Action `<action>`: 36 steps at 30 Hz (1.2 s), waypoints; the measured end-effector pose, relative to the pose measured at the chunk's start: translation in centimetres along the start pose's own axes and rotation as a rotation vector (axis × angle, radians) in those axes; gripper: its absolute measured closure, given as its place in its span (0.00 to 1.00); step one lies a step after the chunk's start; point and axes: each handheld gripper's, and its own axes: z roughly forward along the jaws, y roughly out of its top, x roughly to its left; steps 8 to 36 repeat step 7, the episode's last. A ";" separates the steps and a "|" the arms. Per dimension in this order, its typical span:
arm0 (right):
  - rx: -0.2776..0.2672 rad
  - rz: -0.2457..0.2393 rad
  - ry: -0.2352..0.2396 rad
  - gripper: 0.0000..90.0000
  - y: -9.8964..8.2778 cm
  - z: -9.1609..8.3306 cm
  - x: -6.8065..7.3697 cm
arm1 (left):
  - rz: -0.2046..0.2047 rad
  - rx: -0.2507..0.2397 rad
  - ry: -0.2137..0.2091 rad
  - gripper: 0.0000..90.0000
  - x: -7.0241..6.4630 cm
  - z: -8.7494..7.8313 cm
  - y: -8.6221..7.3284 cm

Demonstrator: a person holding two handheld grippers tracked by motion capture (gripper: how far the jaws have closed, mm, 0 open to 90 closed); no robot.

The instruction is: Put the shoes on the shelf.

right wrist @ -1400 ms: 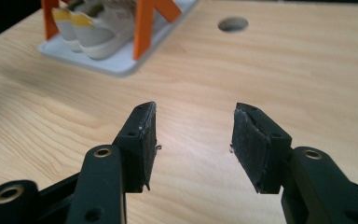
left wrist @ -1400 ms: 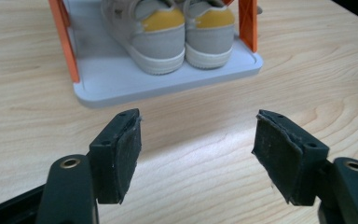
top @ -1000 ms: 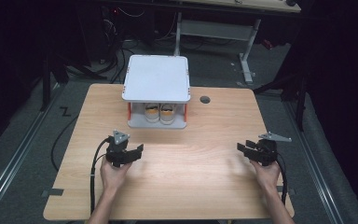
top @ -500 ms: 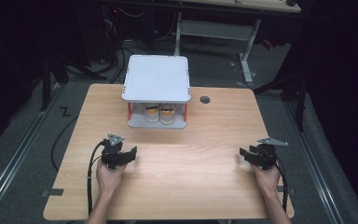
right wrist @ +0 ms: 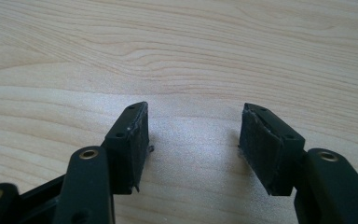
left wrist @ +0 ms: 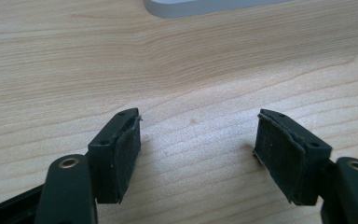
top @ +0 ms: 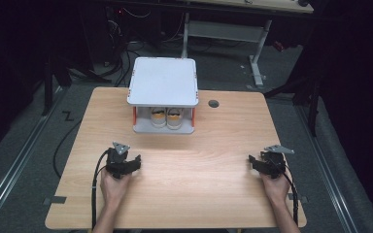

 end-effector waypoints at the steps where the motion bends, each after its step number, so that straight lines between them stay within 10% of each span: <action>1: 0.000 0.000 0.000 0.47 0.0 0.0 0.0 | 0.000 0.000 -0.001 0.34 0.0 0.0 0.0; 36: 0.000 -0.001 0.000 0.47 0.0 0.0 0.0 | 0.000 0.000 -0.004 0.34 0.0 0.0 0.0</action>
